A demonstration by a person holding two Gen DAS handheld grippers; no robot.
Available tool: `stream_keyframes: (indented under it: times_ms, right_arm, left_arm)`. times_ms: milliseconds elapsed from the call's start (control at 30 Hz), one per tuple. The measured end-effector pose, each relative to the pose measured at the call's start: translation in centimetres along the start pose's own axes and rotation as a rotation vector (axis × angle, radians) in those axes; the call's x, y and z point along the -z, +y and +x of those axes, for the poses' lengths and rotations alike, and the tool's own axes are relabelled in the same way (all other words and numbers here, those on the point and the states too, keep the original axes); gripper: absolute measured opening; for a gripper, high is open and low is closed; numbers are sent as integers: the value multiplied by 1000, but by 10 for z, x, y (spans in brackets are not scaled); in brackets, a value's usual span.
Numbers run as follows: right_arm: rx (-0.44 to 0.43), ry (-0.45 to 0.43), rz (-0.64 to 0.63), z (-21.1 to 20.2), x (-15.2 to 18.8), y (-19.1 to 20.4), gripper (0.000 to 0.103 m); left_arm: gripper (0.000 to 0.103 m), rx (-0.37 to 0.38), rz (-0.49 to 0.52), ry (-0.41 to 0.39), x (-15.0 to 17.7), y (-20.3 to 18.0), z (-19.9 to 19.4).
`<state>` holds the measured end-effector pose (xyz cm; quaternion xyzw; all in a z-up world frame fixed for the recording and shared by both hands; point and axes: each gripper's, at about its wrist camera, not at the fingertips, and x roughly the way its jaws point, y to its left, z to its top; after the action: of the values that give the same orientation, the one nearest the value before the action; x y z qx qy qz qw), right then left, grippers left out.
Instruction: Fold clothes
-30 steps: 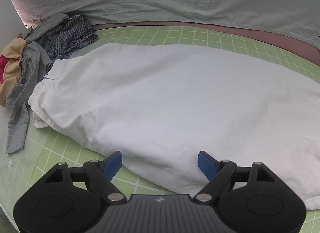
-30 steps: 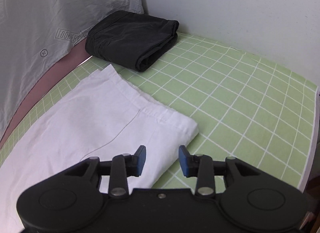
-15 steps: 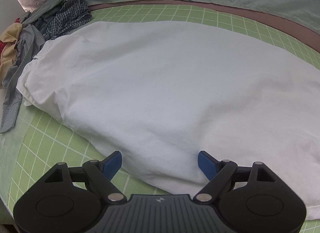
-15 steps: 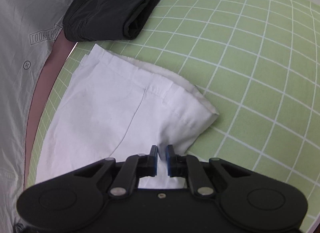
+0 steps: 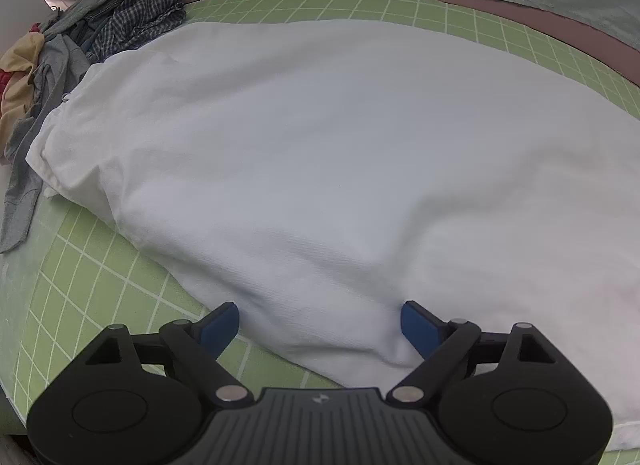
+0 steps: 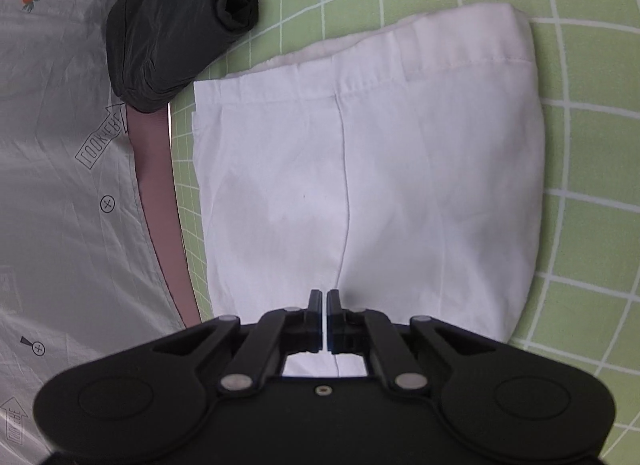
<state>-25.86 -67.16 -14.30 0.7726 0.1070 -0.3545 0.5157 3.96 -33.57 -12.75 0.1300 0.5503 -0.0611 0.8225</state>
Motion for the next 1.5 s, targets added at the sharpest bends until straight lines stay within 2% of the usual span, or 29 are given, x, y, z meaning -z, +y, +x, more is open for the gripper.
stream_keyframes:
  times_ms: [133, 233, 333, 433, 467, 600, 700, 767, 867, 933, 1000, 1133, 1200, 1267, 1333, 1367, 1400, 1500]
  right_arm:
    - [6, 15, -13, 4, 0, 1, 2]
    - [20, -5, -65, 0, -5, 3, 2]
    - [94, -100, -244, -12, -15, 14, 5]
    - [195, -219, -435, -27, -27, 23, 16]
    - [217, -243, -482, -30, -31, 24, 23]
    - [261, -282, -656, -32, -48, 34, 25]
    - [302, -309, -818, -23, -52, 54, 33]
    - [314, -324, -903, -16, -55, 68, 34]
    - [297, -339, -1023, 6, -66, 91, 42]
    - [301, -334, -1100, 22, -73, 105, 43]
    - [291, -326, -1188, 40, -79, 119, 48]
    - [324, -308, -1325, 75, -86, 140, 56]
    - [347, -304, -1366, 89, -90, 146, 55]
    - [330, -284, -1373, 96, -94, 148, 52]
    - [316, -260, -1386, 99, -94, 150, 34]
    - [310, -247, -1393, 101, -94, 151, 19]
    - [302, -245, -1415, 100, -91, 153, 9]
    - [240, -323, -1494, 83, -75, 167, 4]
  left_arm:
    - [91, -3, -18, 2, 1, 2, 2]
    - [94, -9, -19, 2, 1, 1, 3]
    - [96, -11, -23, 2, 1, 1, 5]
    - [99, -18, -27, 3, 1, 2, 8]
    - [99, -18, -26, 5, 0, 2, 8]
    - [98, -26, -10, -1, -5, 2, 5]
    - [98, -37, -16, -76, -12, 4, -7]
    - [98, -46, -20, -102, -21, 5, -9]
    - [98, -84, -45, -96, -37, 9, 1]
    - [98, -106, -63, -87, -45, 13, 9]
    - [98, -129, -74, -78, -49, 15, 14]
    - [98, -167, -70, -64, -55, 18, 25]
    - [98, -180, -71, -53, -57, 20, 29]
    - [98, -185, -76, -46, -59, 21, 32]
    - [99, -187, -81, -39, -60, 21, 35]
    - [99, -188, -82, -37, -60, 21, 36]
    - [99, -188, -84, -39, -60, 21, 37]
    - [99, -175, -97, -41, -62, 25, 39]
